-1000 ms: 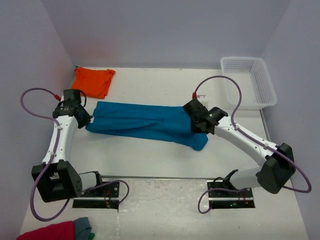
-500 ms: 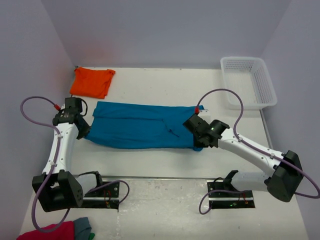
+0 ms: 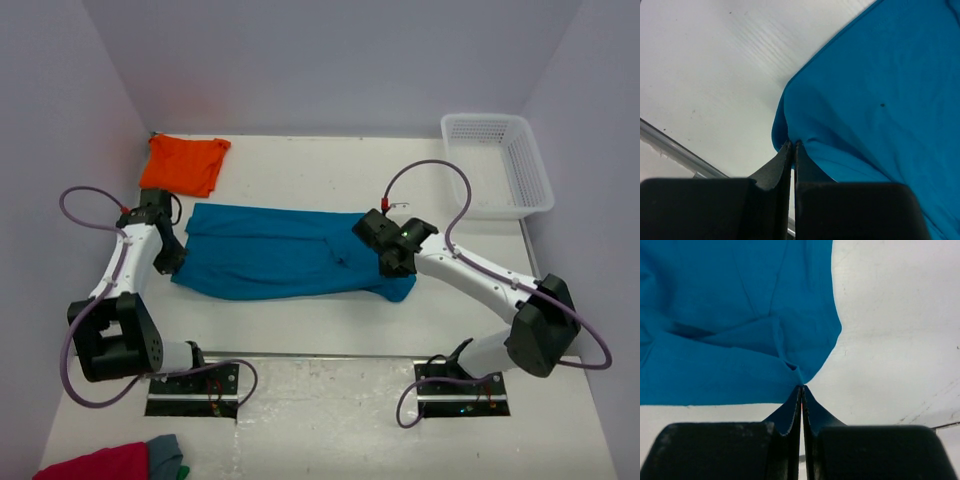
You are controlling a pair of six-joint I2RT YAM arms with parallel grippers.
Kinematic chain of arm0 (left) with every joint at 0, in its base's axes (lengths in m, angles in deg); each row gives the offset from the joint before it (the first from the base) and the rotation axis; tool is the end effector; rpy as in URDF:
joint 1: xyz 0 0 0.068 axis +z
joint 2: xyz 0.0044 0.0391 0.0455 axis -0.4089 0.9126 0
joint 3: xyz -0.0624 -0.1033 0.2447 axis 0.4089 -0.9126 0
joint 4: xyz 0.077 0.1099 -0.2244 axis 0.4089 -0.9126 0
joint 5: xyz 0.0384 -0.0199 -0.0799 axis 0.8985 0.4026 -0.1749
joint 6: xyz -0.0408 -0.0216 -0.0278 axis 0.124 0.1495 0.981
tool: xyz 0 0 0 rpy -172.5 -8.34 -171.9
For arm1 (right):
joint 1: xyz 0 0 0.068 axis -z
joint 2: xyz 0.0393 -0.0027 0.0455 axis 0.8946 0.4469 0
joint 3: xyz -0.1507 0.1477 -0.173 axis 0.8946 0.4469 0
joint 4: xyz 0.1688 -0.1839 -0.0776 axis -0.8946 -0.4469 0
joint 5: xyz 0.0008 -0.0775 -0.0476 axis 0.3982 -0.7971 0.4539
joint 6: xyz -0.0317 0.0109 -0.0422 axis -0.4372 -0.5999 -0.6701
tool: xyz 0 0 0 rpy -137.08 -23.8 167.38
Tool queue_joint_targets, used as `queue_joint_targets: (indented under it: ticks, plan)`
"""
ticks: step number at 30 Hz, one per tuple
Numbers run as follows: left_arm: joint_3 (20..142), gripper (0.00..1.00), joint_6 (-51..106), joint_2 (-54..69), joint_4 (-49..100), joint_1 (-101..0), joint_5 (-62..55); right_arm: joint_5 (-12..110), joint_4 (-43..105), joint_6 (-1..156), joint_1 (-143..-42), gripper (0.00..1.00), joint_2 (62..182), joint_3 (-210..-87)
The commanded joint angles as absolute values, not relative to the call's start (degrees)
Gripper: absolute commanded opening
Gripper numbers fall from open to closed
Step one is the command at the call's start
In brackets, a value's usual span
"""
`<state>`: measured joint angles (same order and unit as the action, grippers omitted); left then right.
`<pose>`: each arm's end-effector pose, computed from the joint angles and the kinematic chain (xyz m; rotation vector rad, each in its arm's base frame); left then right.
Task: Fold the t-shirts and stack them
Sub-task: Fold the other side of the tshirt into a rectangle
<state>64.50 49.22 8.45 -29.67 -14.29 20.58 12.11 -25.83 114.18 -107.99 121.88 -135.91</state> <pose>0.2335 0.0504 0.2365 -1.0785 2.5781 0.2949 0.1958 0.1683 0.2557 0.0677 2.5924 -0.2439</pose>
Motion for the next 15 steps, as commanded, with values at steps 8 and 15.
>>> queue_joint_targets:
  ticks: [8, 15]
  plan:
    - [76.1, 0.0, 47.2, 17.7, -25.6, -14.1, 22.2, 7.8, -22.9, 108.5, -101.0, 0.0, 126.4, -142.1]
    - [80.6, 0.0, 48.2, 23.7, -25.0, -14.1, 22.2, 9.5, -19.5, 104.1, -96.3, 0.0, 129.7, -144.1]
